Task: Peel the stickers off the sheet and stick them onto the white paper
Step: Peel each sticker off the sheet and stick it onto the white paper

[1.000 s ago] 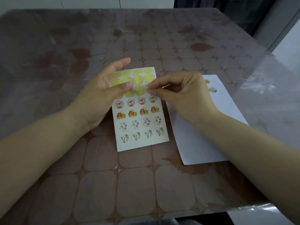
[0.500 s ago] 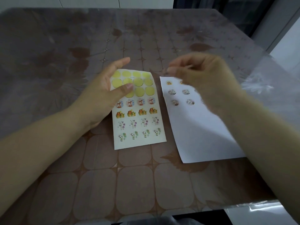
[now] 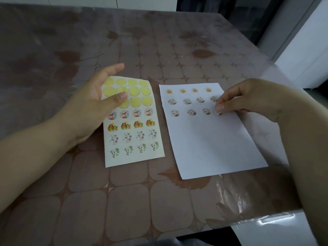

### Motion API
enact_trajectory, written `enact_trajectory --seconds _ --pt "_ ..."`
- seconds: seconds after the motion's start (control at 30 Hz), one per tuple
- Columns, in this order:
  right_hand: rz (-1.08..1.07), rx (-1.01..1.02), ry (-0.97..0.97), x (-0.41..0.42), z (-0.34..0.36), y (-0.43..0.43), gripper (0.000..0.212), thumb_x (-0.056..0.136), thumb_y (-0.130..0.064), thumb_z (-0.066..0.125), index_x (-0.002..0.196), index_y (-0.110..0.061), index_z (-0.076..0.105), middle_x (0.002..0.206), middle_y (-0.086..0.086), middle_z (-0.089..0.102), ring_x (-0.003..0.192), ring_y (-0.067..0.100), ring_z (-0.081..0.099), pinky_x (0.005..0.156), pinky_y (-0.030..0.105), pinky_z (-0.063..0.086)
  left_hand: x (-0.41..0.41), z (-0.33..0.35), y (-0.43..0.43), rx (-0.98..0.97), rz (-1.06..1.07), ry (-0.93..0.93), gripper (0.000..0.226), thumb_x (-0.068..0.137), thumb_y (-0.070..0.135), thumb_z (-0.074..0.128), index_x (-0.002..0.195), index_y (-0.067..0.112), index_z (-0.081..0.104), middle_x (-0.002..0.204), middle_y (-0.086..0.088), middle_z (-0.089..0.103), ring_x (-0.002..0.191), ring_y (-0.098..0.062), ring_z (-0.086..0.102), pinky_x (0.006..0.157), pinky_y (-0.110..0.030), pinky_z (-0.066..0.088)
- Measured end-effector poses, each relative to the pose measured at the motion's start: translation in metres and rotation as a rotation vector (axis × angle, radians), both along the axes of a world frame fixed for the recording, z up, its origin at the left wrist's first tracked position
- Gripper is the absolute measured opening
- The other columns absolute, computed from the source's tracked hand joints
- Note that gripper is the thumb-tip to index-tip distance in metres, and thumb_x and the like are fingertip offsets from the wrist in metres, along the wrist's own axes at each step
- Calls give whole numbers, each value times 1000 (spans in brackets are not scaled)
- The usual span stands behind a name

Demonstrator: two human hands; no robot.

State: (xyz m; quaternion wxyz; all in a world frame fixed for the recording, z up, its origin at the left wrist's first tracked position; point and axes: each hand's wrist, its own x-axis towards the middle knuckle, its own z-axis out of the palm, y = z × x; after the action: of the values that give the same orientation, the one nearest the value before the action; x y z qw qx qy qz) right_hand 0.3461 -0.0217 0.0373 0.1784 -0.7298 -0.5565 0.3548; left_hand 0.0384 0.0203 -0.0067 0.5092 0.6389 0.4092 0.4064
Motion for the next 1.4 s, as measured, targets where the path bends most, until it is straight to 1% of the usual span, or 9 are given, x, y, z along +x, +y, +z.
enact_trajectory --seconds 0.13,0.6,0.8,0.9,0.97,1.03,1.13,1.23,1.4 --pt "-3 25 -4 0 -4 1 9 68 -21 79 75 -25 74 83 -16 68 69 -3 59 60 8 39 1 1 -1 -10 7 -6 52 90 6 53 128 42 48 93 12 71 86 -12 71 70 -24 57" --pt "-61 116 -55 1 -11 2 13 68 -18 80 74 -24 71 76 -10 64 66 7 53 61 18 42 0 1 0 -16 -12 -23 53 90 5 52 129 41 47 94 10 73 87 -13 72 69 -25 57" --pt "-106 71 -51 7 -15 6 35 63 -23 83 82 -24 54 82 -2 61 74 19 56 76 35 48 1 1 -1 -29 -9 -51 50 93 7 50 132 39 46 131 -3 57 91 -13 71 73 -26 58" --pt "-76 214 -49 -4 -8 5 24 69 -31 78 76 -23 57 76 -4 61 69 15 53 68 30 45 3 3 -2 -41 16 -64 48 97 4 42 125 42 50 120 0 64 85 -11 71 75 -28 58" --pt "73 307 -67 -30 3 2 20 73 -36 74 75 -25 58 70 -12 60 60 4 52 57 18 43 3 4 -2 -59 30 -57 51 98 1 37 122 44 52 98 4 72 84 -13 71 83 -34 56" --pt "300 317 -102 -66 16 -3 16 75 -38 71 75 -29 58 71 -15 59 53 -3 51 46 8 38 2 3 -1 -54 18 -28 50 98 2 36 123 44 50 103 2 70 91 -15 70 88 -36 53" --pt "562 331 -162 -112 18 -4 13 78 -37 70 80 -33 58 89 -17 56 71 -8 49 60 6 39 0 3 -1 -21 -27 -18 44 98 10 44 131 38 44 107 5 68 94 -11 68 83 -28 54" --pt "546 489 -196 -143 -2 4 20 79 -40 68 93 -28 59 98 -8 52 90 5 47 75 15 38 -1 4 -1 -46 -10 -40 50 88 22 54 135 32 41 93 4 72 84 -11 68 70 -23 53" --pt "394 703 -182 -157 -36 12 33 73 -40 73 98 -23 60 99 -2 52 95 23 46 89 38 38 -2 2 0 -50 19 -6 43 97 17 45 134 39 45 121 -7 61 106 -15 61 92 -35 48"
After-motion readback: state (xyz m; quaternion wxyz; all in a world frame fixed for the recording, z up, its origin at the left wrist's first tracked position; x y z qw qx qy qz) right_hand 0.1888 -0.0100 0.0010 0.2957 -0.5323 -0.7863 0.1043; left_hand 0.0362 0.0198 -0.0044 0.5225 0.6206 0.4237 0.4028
